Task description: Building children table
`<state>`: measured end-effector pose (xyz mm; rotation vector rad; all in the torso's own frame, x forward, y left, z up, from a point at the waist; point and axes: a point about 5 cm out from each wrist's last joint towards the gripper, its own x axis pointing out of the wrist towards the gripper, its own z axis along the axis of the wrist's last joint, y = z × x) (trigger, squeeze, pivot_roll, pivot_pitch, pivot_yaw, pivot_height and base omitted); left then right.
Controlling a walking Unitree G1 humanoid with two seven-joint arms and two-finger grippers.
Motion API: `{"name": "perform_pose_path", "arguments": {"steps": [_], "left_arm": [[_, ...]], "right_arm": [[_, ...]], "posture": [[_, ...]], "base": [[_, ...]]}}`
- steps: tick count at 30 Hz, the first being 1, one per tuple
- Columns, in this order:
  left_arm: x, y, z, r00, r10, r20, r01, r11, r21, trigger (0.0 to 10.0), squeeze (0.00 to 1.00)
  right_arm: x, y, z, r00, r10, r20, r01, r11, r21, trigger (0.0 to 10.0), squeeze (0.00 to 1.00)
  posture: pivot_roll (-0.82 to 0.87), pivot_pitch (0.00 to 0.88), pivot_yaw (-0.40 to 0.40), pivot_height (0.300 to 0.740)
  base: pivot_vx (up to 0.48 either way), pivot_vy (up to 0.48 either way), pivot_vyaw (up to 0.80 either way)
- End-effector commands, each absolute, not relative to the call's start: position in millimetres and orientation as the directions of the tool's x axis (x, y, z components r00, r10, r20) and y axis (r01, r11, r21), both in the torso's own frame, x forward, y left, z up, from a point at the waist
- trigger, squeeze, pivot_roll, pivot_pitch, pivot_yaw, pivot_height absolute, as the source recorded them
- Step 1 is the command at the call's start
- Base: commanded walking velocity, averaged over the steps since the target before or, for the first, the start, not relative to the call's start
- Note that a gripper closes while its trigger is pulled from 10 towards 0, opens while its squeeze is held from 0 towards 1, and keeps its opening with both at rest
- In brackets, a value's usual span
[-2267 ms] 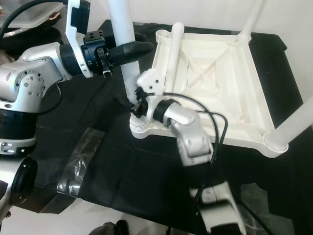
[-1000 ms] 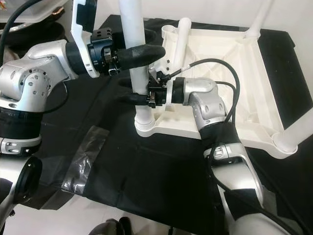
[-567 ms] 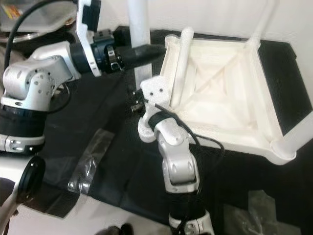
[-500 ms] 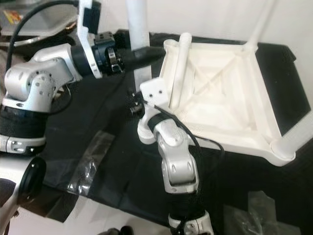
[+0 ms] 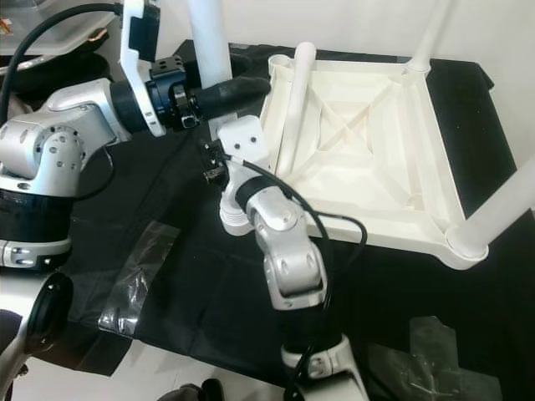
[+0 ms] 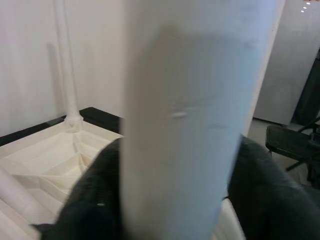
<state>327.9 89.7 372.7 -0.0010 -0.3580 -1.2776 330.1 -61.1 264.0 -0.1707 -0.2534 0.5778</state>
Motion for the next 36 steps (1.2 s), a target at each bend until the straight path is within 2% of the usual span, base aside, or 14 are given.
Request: {"name": "perform_pose_path", "arguments": {"steps": [1,5,6,7,8,13,19,20,26,27,28,33,34,36], "left_arm": [[321,82,369,0.169,-0.956,0.24,0.954,0.22,0.205,0.0,0.0],[321,81,369,0.164,-0.958,0.236,0.954,0.214,0.208,0.0,0.0],[320,80,369,0.162,-0.958,0.234,0.955,0.213,0.209,0.0,0.0],[320,80,369,0.162,-0.958,0.234,0.955,0.213,0.209,0.0,0.0],[320,80,369,0.161,-0.959,0.233,0.955,0.211,0.21,0.0,0.0],[320,79,369,0.161,-0.959,0.231,0.954,0.211,0.211,0.0,0.0],[319,78,370,0.161,-0.96,0.23,0.954,0.211,0.212,0.0,0.0],[319,78,371,0.161,-0.96,0.23,0.954,0.21,0.212,0.0,0.0],[319,78,371,0.16,-0.96,0.228,0.954,0.209,0.213,0.0,0.0],[319,78,372,0.16,-0.961,0.227,0.954,0.209,0.214,0.0,0.0],[318,78,372,0.16,-0.961,0.227,0.954,0.209,0.215,0.0,0.0],[319,77,373,0.164,-0.961,0.223,0.952,0.213,0.22,0.0,0.0],[319,76,373,0.165,-0.962,0.216,0.95,0.214,0.227,10.0,0.0],[319,76,372,0.171,-0.962,0.213,0.948,0.219,0.231,10.0,0.0]], "right_arm": [[338,-72,251,0.841,0.524,0.137,-0.495,0.846,-0.2,10.0,0.0],[345,-81,262,0.786,0.599,0.15,-0.562,0.794,-0.231,10.0,0.0],[351,-89,269,0.77,0.618,0.156,-0.574,0.779,-0.252,10.0,0.48],[351,-89,269,0.77,0.618,0.156,-0.574,0.779,-0.252,10.0,0.48],[356,-96,275,0.731,0.665,0.153,-0.622,0.742,-0.25,10.0,1.0],[364,-106,288,0.635,0.761,0.135,-0.713,0.644,-0.275,10.0,1.0],[367,-113,297,0.401,0.915,0.039,-0.862,0.391,-0.323,10.0,1.0],[364,-113,297,0.317,0.948,0.012,-0.898,0.305,-0.316,10.0,0.0],[365,-112,295,0.227,0.973,-0.035,-0.927,0.205,-0.313,10.0,0.0],[367,-111,294,0.212,0.976,-0.045,-0.932,0.188,-0.309,6.8,0.0],[368,-110,294,0.2,0.979,-0.043,-0.938,0.179,-0.298,0.0,0.0],[370,-111,294,0.169,0.985,-0.039,-0.946,0.151,-0.288,0.0,0.0],[370,-112,294,0.168,0.985,-0.041,-0.945,0.149,-0.291,0.0,0.0],[371,-114,294,0.162,0.986,-0.042,-0.945,0.143,-0.293,0.0,0.0]], "posture": [[0.02,0.207,0.052,0.74],[0.03,0.202,0.051,0.74],[0.03,0.2,0.051,0.74],[0.03,0.2,0.051,0.74],[0.03,0.202,0.05,0.74],[0.04,0.204,0.051,0.74],[0.05,0.207,0.054,0.74],[0.05,0.211,0.055,0.74],[0.06,0.214,0.056,0.74],[0.06,0.216,0.056,0.74],[0.06,0.217,0.058,0.74],[0.06,0.219,0.059,0.74],[0.06,0.219,0.061,0.74],[0.06,0.219,0.062,0.74]], "base": [[0.0,0.0,0.0],[0.0,0.0,0.0],[0.0,0.0,0.0],[0.0,0.0,0.0],[0.0,0.0,0.0],[0.0,0.0,0.0],[0.0,0.0,0.0],[0.0,0.0,0.0],[0.0,0.0,0.0],[0.0,0.0,0.0],[0.0,0.0,0.0],[0.0,0.0,0.0],[0.0,0.0,0.0],[0.0,0.0,0.0]]}}
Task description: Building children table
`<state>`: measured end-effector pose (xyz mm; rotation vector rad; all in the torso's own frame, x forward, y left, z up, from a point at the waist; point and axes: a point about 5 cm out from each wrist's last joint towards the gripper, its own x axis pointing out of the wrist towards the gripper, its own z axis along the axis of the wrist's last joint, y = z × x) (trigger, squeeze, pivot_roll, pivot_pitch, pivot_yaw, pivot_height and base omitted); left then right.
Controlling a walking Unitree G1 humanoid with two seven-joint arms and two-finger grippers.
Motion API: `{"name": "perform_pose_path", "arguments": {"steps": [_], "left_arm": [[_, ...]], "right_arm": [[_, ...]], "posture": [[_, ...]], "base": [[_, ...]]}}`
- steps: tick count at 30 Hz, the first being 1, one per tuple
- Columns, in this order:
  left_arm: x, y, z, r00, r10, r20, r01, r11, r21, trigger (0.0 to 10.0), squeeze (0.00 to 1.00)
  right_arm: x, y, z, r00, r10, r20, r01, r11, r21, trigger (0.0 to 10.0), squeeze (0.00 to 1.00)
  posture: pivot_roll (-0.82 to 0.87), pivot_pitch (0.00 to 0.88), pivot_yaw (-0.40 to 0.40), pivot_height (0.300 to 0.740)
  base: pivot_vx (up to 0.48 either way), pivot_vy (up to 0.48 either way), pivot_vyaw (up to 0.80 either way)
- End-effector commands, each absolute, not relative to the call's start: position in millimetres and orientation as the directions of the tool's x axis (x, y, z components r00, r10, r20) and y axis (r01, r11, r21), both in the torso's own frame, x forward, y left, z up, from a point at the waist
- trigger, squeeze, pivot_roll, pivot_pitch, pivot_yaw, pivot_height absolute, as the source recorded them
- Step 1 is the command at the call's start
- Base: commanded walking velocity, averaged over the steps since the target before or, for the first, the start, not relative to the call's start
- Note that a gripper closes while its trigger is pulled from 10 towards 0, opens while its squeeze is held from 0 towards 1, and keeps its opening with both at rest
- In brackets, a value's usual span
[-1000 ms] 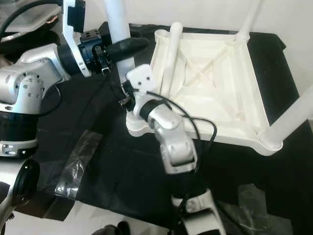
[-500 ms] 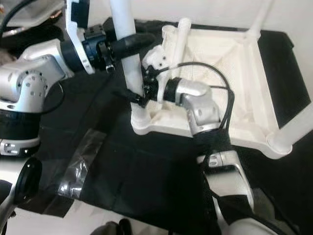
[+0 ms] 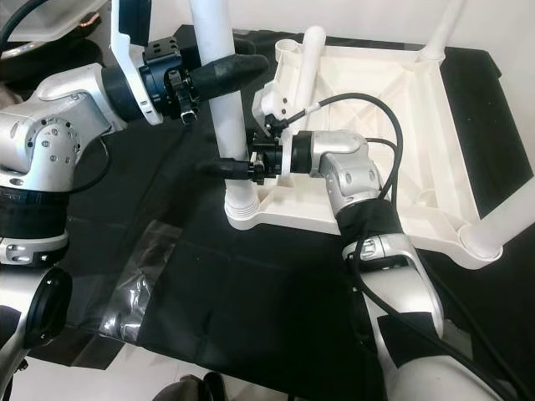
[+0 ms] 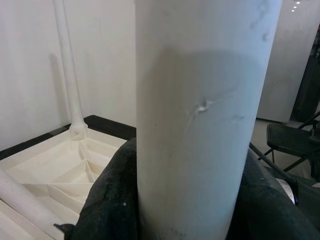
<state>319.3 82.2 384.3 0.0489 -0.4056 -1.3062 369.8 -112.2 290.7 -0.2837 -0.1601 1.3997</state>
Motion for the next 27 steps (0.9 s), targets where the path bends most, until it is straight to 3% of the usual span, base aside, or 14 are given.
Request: {"name": "perform_pose_path", "arguments": {"steps": [1,5,6,13,14,15,16,18,19,20,21,24,25,27], "left_arm": [[319,76,372,0.171,-0.962,0.213,0.948,0.219,0.231,10.0,0.0],[321,76,372,0.181,-0.958,0.221,0.947,0.23,0.224,10.0,0.0],[320,76,372,0.171,-0.961,0.219,0.95,0.219,0.222,10.0,1.0],[320,73,373,0.164,-0.961,0.221,0.951,0.214,0.222,10.0,1.0],[320,74,373,0.174,-0.958,0.228,0.949,0.225,0.22,10.0,1.0],[320,74,373,0.174,-0.958,0.228,0.949,0.225,0.22,10.0,1.0],[320,75,374,0.186,-0.955,0.232,0.946,0.237,0.22,10.0,1.0],[320,75,374,0.186,-0.955,0.232,0.946,0.237,0.22,10.0,1.0],[320,77,375,0.192,-0.951,0.241,0.947,0.244,0.208,10.0,0.0],[320,77,375,0.192,-0.951,0.241,0.947,0.244,0.208,10.0,0.0],[321,81,374,0.205,-0.948,0.243,0.947,0.255,0.196,10.0,0.0],[321,81,374,0.205,-0.948,0.243,0.947,0.255,0.196,10.0,0.0],[321,83,372,0.211,-0.948,0.24,0.948,0.258,0.187,10.0,0.0],[321,83,368,0.2,-0.954,0.225,0.952,0.243,0.185,10.0,0.0]], "right_arm": [[371,-114,294,0.162,0.986,-0.042,-0.945,0.143,-0.293,0.0,0.0],[371,-116,294,0.159,0.986,-0.044,-0.946,0.139,-0.294,0.0,0.0],[372,-118,294,0.157,0.987,-0.044,-0.946,0.137,-0.294,0.0,0.0],[376,-125,292,0.255,0.966,-0.052,-0.921,0.226,-0.316,0.0,0.0],[379,-127,280,0.412,0.91,-0.042,-0.873,0.381,-0.305,0.0,0.0],[379,-127,280,0.412,0.91,-0.042,-0.873,0.381,-0.305,0.0,0.0],[383,-126,263,0.607,0.794,-0.039,-0.766,0.571,-0.295,0.0,0.0],[383,-126,263,0.607,0.794,-0.039,-0.766,0.571,-0.295,0.0,0.0],[371,-119,229,0.807,0.588,-0.054,-0.583,0.782,-0.221,0.0,0.0],[371,-119,229,0.807,0.588,-0.054,-0.583,0.782,-0.221,0.0,0.0],[351,-107,201,0.886,0.456,-0.087,-0.464,0.867,-0.182,0.0,0.0],[351,-107,201,0.886,0.456,-0.087,-0.464,0.867,-0.182,0.0,0.0],[339,-100,189,0.92,0.38,-0.095,-0.391,0.908,-0.151,0.0,0.0],[342,-96,190,0.934,0.348,-0.076,-0.356,0.925,-0.136,0.0,0.0]], "posture": [[0.06,0.219,0.062,0.74],[0.06,0.219,0.064,0.74],[0.05,0.218,0.065,0.74],[0.04,0.22,0.06,0.74],[0.04,0.227,0.027,0.74],[0.04,0.227,0.027,0.74],[0.04,0.229,0.01,0.74],[0.04,0.229,0.01,0.74],[0.04,0.236,0.012,0.74],[0.04,0.236,0.012,0.74],[0.05,0.249,0.039,0.74],[0.05,0.249,0.039,0.74],[0.04,0.229,0.051,0.74],[0.05,0.209,0.051,0.74]], "base": [[0.0,0.0,0.0],[0.0,0.0,0.0],[0.0,0.0,0.0],[0.0,0.0,0.0],[0.0,0.0,0.0],[0.0,0.0,0.0],[0.0,0.0,0.0],[0.0,0.0,0.0],[0.0,0.0,0.0],[0.0,0.0,0.0],[0.0,0.0,0.0],[0.0,0.0,0.0],[0.0,0.0,0.0],[0.0,0.0,0.0]]}}
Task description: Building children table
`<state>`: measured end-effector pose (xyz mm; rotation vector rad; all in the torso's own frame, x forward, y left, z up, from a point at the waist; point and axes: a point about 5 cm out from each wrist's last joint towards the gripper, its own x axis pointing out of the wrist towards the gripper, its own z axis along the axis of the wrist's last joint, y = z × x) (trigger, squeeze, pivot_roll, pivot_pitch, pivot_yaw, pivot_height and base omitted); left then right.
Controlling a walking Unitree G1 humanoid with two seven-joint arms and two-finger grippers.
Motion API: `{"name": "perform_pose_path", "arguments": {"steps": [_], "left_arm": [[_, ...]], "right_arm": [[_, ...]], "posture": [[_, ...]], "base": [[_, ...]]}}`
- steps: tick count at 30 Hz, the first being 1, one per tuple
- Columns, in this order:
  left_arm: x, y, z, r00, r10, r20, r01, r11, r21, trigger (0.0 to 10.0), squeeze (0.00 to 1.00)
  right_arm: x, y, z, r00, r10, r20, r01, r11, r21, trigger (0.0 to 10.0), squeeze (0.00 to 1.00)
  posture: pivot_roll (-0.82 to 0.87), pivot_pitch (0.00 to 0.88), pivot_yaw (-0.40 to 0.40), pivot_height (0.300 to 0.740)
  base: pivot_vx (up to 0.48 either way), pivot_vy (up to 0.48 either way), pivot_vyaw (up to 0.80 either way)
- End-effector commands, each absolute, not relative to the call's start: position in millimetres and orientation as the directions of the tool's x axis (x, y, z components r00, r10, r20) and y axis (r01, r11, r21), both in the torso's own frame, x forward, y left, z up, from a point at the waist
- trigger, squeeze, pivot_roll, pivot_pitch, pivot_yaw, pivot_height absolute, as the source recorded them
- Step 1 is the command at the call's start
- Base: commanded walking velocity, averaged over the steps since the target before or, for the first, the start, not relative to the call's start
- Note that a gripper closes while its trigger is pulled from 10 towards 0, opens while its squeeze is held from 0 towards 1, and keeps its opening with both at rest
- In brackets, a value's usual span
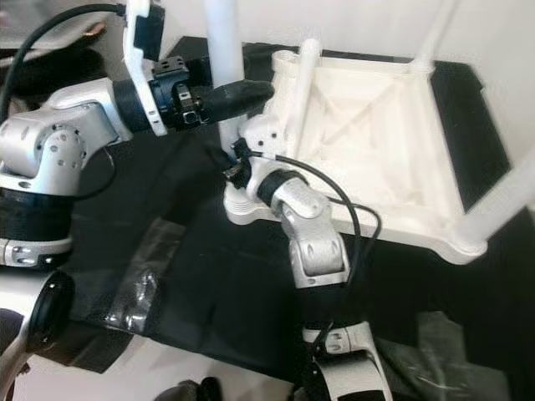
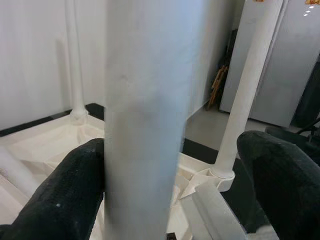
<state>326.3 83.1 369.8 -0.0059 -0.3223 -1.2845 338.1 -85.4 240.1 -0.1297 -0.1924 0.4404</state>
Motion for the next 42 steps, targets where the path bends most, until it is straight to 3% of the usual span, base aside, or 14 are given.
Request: {"name": "perform_pose_path", "arguments": {"steps": [1,9,10,16,17,20,22,26,27,28,30,32,41,42], "left_arm": [[321,83,368,0.2,-0.954,0.225,0.952,0.243,0.185,10.0,0.0],[308,94,362,0.129,-0.976,0.175,0.966,0.163,0.199,10.0,0.0],[304,100,360,0.119,-0.979,0.167,0.969,0.151,0.196,10.0,0.0],[293,119,350,0.111,-0.985,0.136,0.974,0.135,0.181,10.0,0.0],[289,127,344,0.117,-0.985,0.125,0.976,0.138,0.17,10.0,0.0],[289,127,344,0.117,-0.985,0.125,0.976,0.138,0.17,10.0,0.0],[278,147,327,0.183,-0.977,0.111,0.971,0.197,0.138,10.0,0.0],[275,155,318,0.233,-0.966,0.109,0.962,0.245,0.117,10.0,0.0],[273,160,306,0.287,-0.953,0.098,0.95,0.296,0.101,10.0,0.0],[271,160,286,0.347,-0.935,0.075,0.933,0.352,0.081,10.0,0.0],[271,160,286,0.347,-0.935,0.075,0.933,0.352,0.081,10.0,0.0],[264,150,249,0.45,-0.892,0.05,0.891,0.452,0.037,10.0,0.0],[251,127,191,0.613,-0.789,0.05,0.789,0.614,0.001,10.0,0.0],[246,122,183,0.616,-0.787,0.041,0.788,0.616,0.002,10.0,0.0]], "right_arm": [[342,-96,190,0.934,0.348,-0.076,-0.356,0.925,-0.136,0.0,0.0],[371,-99,218,0.937,0.35,0.013,-0.344,0.925,-0.16,0.7,0.0],[370,-100,222,0.937,0.347,0.031,-0.337,0.926,-0.168,10.0,0.0],[358,-96,233,0.935,0.348,0.071,-0.333,0.928,-0.168,10.0,0.0],[354,-93,237,0.916,0.39,0.092,-0.373,0.914,-0.161,10.0,1.0],[354,-93,237,0.916,0.39,0.092,-0.373,0.914,-0.161,10.0,1.0],[346,-86,247,0.837,0.534,0.117,-0.515,0.842,-0.162,10.0,1.0],[346,-86,252,0.79,0.6,0.125,-0.574,0.796,-0.192,10.0,1.0],[345,-86,256,0.715,0.691,0.104,-0.66,0.716,-0.226,10.0,1.0],[343,-87,264,0.612,0.787,0.075,-0.742,0.605,-0.289,10.0,0.0],[343,-87,264,0.612,0.787,0.075,-0.742,0.605,-0.289,10.0,0.0],[342,-92,279,0.451,0.893,0.019,-0.829,0.426,-0.363,10.0,0.0],[359,-102,292,0.302,0.952,-0.054,-0.906,0.269,-0.326,10.0,0.0],[361,-102,294,0.282,0.958,-0.052,-0.917,0.253,-0.309,5.3,0.0]], "posture": [[0.05,0.209,0.051,0.74],[0.05,0.195,0.036,0.74],[0.05,0.192,0.038,0.74],[0.05,0.188,0.04,0.74],[0.05,0.189,0.037,0.74],[0.05,0.189,0.037,0.74],[0.07,0.189,0.028,0.74],[0.07,0.193,0.029,0.74],[0.08,0.195,0.025,0.74],[0.08,0.198,0.024,0.74],[0.08,0.198,0.024,0.74],[0.09,0.204,0.013,0.74],[0.1,0.21,0.003,0.74],[0.1,0.211,0.004,0.74]], "base": [[0.0,0.0,0.0],[0.0,0.0,0.0],[0.0,0.0,0.0],[0.0,0.0,0.0],[0.0,0.0,0.0],[0.0,0.0,0.0],[0.0,0.0,0.0],[0.0,0.0,0.0],[0.0,0.0,0.0],[0.0,0.0,0.0],[0.0,0.0,0.0],[0.0,0.0,0.0],[0.0,0.0,0.0],[0.0,0.0,0.0]]}}
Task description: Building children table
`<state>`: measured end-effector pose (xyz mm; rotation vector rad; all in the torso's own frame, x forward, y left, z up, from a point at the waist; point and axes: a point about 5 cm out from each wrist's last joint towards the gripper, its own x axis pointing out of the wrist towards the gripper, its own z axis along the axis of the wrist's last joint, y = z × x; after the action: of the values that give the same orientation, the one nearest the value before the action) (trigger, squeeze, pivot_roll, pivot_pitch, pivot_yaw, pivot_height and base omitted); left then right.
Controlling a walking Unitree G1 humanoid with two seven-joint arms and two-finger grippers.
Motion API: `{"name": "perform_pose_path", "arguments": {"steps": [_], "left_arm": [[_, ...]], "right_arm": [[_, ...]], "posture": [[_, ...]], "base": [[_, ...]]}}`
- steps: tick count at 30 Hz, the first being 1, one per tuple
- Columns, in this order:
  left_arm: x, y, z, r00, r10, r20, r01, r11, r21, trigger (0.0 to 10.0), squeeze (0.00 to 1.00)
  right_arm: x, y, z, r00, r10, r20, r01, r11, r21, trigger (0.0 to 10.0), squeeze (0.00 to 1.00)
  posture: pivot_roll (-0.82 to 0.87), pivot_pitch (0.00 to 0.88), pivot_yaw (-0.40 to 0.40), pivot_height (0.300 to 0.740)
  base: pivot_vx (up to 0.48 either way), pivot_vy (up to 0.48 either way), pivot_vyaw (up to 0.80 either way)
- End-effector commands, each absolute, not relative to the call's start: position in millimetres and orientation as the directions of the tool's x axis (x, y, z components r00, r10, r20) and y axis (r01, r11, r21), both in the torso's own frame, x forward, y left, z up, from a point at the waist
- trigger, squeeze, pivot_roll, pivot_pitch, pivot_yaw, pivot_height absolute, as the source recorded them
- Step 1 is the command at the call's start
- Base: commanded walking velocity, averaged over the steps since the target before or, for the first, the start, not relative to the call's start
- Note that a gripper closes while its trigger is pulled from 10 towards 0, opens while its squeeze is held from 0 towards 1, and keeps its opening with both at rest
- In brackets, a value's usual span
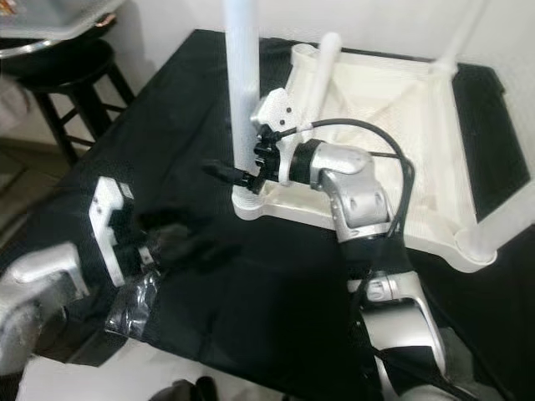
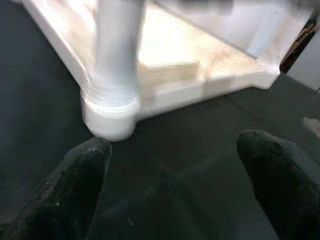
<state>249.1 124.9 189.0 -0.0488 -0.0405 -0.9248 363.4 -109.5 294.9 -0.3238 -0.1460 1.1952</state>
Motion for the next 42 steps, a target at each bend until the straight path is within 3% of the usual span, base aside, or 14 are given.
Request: {"name": "perform_pose_path", "arguments": {"steps": [1,3,4,6,15,18,24,26,30,36,37,40,41,42], "left_arm": [[242,119,178,0.618,-0.786,0.036,0.786,0.618,0.005,10.0,0.0],[242,119,178,0.618,-0.786,0.036,0.786,0.618,0.005,10.0,0.0],[236,113,170,0.609,-0.793,0.016,0.792,0.61,0.026,10.0,0.0],[230,109,162,0.611,-0.792,0.006,0.791,0.61,0.046,10.0,0.0],[225,119,152,0.734,-0.679,0.031,0.67,0.731,0.132,10.0,0.0],[218,121,147,0.776,-0.63,0.024,0.625,0.774,0.095,10.0,0.0],[215,125,145,0.798,-0.602,0.032,0.6,0.798,0.061,10.0,0.0],[215,129,146,0.818,-0.572,0.057,0.568,0.819,0.079,10.0,0.0],[220,130,145,0.818,-0.57,0.073,0.563,0.82,0.098,10.0,0.0],[228,128,141,0.806,-0.589,0.055,0.583,0.807,0.095,10.0,0.0],[230,128,141,0.808,-0.587,0.049,0.582,0.808,0.088,10.0,0.0],[232,128,140,0.817,-0.575,0.049,0.57,0.817,0.083,10.0,0.0],[233,128,141,0.822,-0.568,0.053,0.563,0.822,0.085,10.0,0.0],[233,128,141,0.822,-0.568,0.053,0.563,0.822,0.085,10.0,0.0]], "right_arm": [[362,-102,294,0.263,0.963,-0.054,-0.925,0.235,-0.299,5.3,0.0],[362,-102,294,0.263,0.963,-0.054,-0.925,0.235,-0.299,5.3,0.0],[363,-102,293,0.245,0.967,-0.068,-0.932,0.216,-0.291,0.7,0.0],[364,-103,290,0.226,0.97,-0.09,-0.938,0.192,-0.288,0.0,0.0],[358,-112,259,0.224,0.965,-0.138,-0.958,0.192,-0.215,0.0,0.0],[351,-119,223,0.478,0.871,-0.112,-0.878,0.471,-0.08,0.0,0.0],[335,-118,195,0.621,0.774,-0.126,-0.778,0.628,0.022,0.0,0.0],[308,-134,162,0.895,0.39,-0.217,-0.396,0.918,0.016,0.0,0.0],[279,-134,150,0.944,0.212,-0.254,-0.23,0.972,-0.04,0.0,0.0],[287,-119,159,0.936,0.274,-0.221,-0.29,0.956,-0.046,0.0,0.0],[293,-120,167,0.945,0.267,-0.191,-0.282,0.958,-0.055,10.0,0.0],[300,-120,179,0.94,0.309,-0.143,-0.317,0.948,-0.037,10.0,0.0],[301,-119,185,0.93,0.349,-0.117,-0.354,0.935,-0.019,10.0,0.97],[301,-119,185,0.93,0.349,-0.117,-0.354,0.935,-0.019,10.0,0.97]], "posture": [[0.1,0.211,0.004,0.74],[0.1,0.211,0.004,0.74],[0.1,0.213,0.003,0.74],[0.11,0.217,0.007,0.74],[0.1,0.227,0.021,0.74],[0.07,0.25,0.027,0.74],[0.06,0.265,0.037,0.74],[0.04,0.281,0.05,0.74],[0.04,0.273,0.069,0.74],[0.06,0.256,0.074,0.74],[0.06,0.252,0.068,0.74],[0.06,0.248,0.066,0.74],[0.06,0.247,0.065,0.74],[0.06,0.247,0.065,0.74]], "base": [[0.0,0.0,0.0],[0.0,0.0,0.0],[0.0,0.0,0.0],[0.0,0.0,0.0],[0.0,0.0,0.0],[0.0,0.0,0.0],[0.0,0.0,0.0],[0.0,0.0,0.0],[0.0,0.0,0.0],[0.0,0.0,0.0],[0.0,0.0,0.0],[0.0,0.0,0.0],[0.0,0.0,0.0],[0.0,0.0,0.0]]}}
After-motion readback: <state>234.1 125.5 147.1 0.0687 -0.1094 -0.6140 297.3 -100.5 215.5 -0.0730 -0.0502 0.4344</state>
